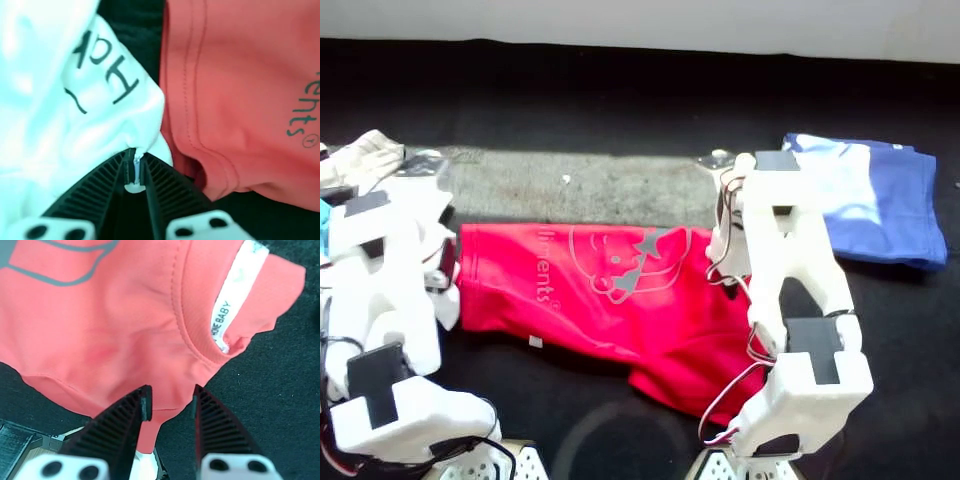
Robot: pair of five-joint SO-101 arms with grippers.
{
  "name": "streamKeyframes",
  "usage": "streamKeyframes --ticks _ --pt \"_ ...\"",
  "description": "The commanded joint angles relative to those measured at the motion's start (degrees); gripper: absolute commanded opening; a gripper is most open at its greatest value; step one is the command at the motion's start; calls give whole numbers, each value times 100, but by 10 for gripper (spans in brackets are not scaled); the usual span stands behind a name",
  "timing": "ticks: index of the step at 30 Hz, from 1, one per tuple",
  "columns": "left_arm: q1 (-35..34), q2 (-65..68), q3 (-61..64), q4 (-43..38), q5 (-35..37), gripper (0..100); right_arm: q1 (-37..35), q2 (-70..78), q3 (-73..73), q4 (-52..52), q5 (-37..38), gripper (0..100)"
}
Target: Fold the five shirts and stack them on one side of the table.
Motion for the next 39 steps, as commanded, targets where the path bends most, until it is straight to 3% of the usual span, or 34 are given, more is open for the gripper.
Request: streamKeyframes --ticks 1,4,8,11,15,19,23,26,32,39 --pt "-945 -268 13 -730 -563 14 -22 -22 -242 40 -44 137" --pt "-1622 -277 -215 -1116 -791 14 -31 -22 -242 40 -26 137" --pt "-1938 -286 -840 -853 -791 21 -40 -31 -242 40 -18 137" --pt "-1956 -303 -1341 -264 -791 120 -40 -31 -242 48 -18 137" --pt "-1771 -330 -1877 800 -782 271 -40 -31 -242 48 -18 137" --pt "-1393 -347 -2598 2022 -563 258 -40 -31 -233 48 -18 137" --pt "-567 -277 -2862 2971 -563 243 -40 -31 -242 48 -18 137" --pt "127 -268 -2220 2699 -554 210 -40 -31 -242 48 -18 137" --pt "989 -268 -901 818 -79 114 -40 -31 -242 48 -18 137" --pt "1121 286 -576 -343 26 191 -48 -40 -242 48 -18 137"
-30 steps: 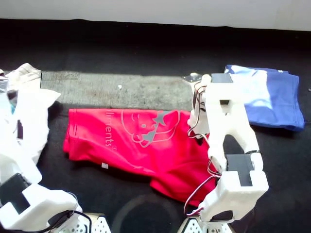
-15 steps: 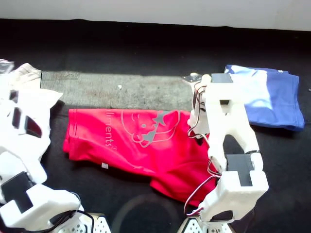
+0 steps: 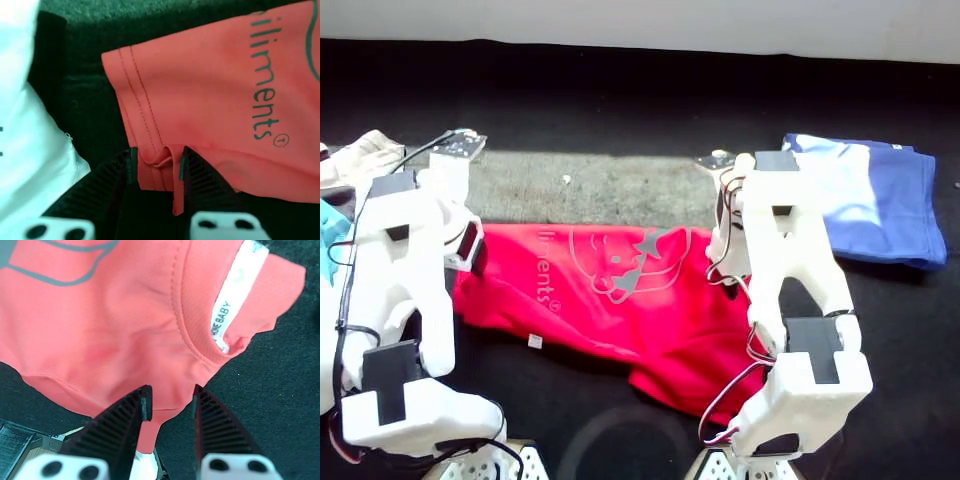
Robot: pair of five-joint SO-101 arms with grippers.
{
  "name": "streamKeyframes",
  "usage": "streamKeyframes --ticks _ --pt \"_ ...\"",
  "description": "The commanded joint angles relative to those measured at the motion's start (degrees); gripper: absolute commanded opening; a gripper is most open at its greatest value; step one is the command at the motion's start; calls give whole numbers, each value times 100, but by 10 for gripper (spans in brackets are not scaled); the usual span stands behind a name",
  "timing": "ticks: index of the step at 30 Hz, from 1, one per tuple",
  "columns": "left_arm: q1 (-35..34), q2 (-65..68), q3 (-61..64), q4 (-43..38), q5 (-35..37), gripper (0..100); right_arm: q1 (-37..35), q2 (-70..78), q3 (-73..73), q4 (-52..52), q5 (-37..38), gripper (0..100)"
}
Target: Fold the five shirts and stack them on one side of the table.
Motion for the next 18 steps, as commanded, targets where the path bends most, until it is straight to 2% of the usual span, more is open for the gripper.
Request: streamKeyframes --ticks 1,5,13,18 --pt "127 497 -171 -457 255 198 -48 -40 -242 48 -18 137" --pt "251 1648 -1130 -387 589 204 -48 -40 -242 48 -18 137" --pt "646 3451 -3925 1125 1178 206 -48 -40 -242 48 -18 137" --pt "778 4286 -5701 1934 1820 206 -48 -40 -242 48 -18 137"
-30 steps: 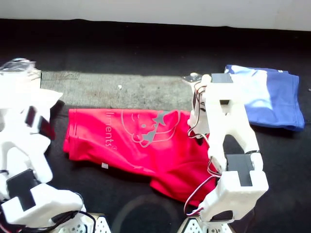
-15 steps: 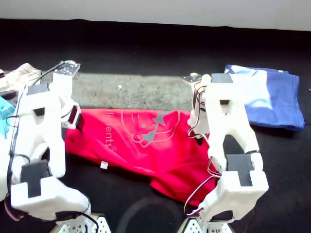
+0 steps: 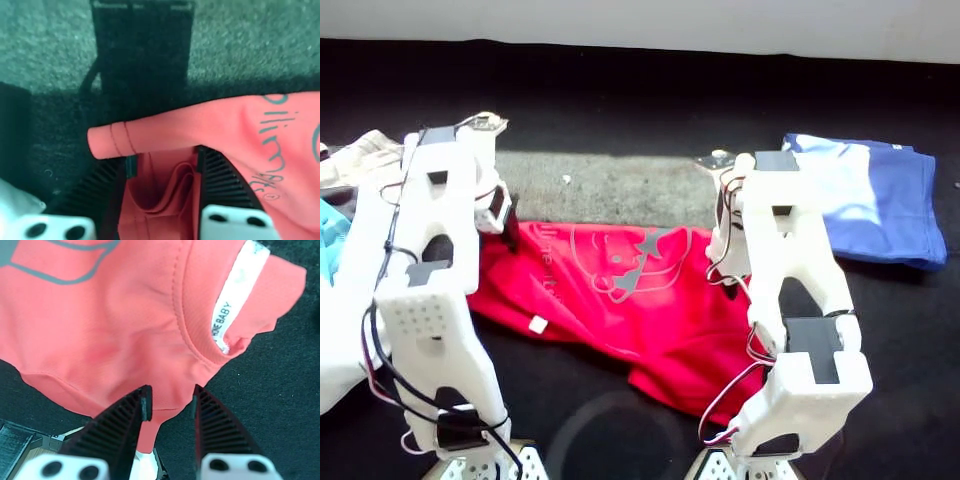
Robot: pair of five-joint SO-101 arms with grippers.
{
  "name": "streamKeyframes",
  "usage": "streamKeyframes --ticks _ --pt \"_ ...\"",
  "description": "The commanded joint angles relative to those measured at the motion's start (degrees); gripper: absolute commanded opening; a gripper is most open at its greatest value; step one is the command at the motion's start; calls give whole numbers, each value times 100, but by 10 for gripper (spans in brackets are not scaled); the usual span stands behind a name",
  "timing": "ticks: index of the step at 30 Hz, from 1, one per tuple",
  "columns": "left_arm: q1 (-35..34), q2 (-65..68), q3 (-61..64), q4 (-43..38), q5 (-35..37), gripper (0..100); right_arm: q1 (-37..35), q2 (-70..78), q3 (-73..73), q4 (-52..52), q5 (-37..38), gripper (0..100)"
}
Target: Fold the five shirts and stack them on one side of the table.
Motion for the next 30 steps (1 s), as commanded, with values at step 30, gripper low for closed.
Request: streamKeyframes --ticks 30 --pt "-1376 -3371 4242 -589 -2743 207 -549 -13 -251 31 -18 137"
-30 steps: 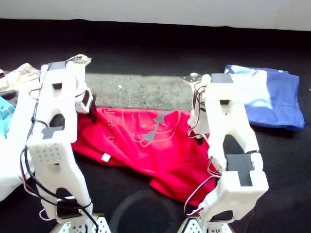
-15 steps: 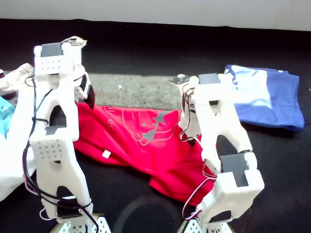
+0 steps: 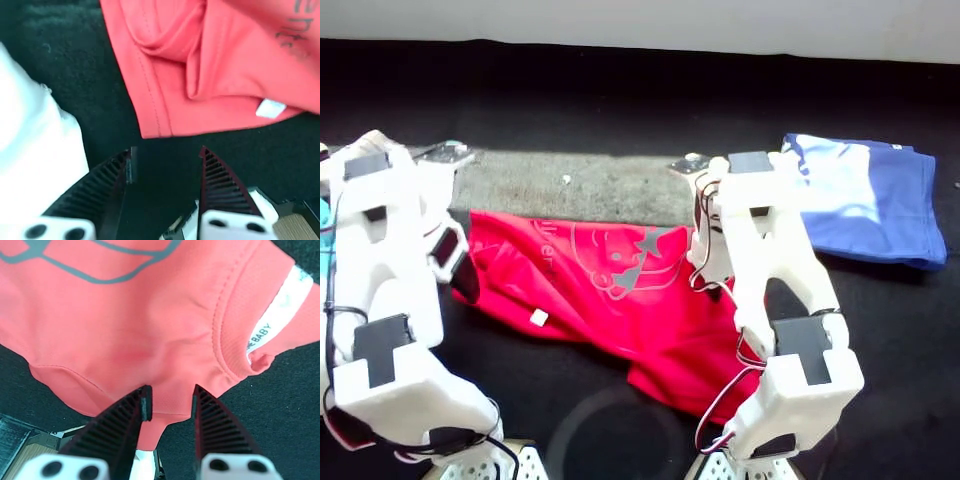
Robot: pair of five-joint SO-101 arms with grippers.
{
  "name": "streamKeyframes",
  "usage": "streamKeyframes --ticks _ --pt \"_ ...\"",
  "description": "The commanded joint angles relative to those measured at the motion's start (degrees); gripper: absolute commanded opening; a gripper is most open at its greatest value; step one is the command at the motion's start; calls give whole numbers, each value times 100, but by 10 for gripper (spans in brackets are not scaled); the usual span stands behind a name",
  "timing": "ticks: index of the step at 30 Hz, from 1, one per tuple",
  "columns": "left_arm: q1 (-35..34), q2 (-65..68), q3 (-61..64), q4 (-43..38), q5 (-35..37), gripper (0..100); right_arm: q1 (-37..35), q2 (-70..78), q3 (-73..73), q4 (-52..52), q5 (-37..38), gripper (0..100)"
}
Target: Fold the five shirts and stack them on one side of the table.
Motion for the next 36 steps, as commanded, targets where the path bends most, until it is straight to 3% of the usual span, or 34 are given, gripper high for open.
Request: streamKeyframes --ticks 1,8,14,19,24,31,36 --pt "-180 -66 593 -905 -308 207 -22 -31 -251 31 -18 137" --pt "-198 699 708 -1741 -457 207 -22 -48 -251 48 -18 137" --pt "127 725 743 -1767 -457 204 -22 -48 -251 40 -18 137" --pt "470 558 708 -1371 -457 181 -22 -48 -251 40 -26 137" --pt "637 330 708 -1248 -457 4 -22 -48 -251 40 -35 137" --pt "690 -295 708 -818 -440 20 -22 -22 -251 22 -35 137" --pt "848 -971 708 149 -422 24 -31 -22 -251 22 -35 137"
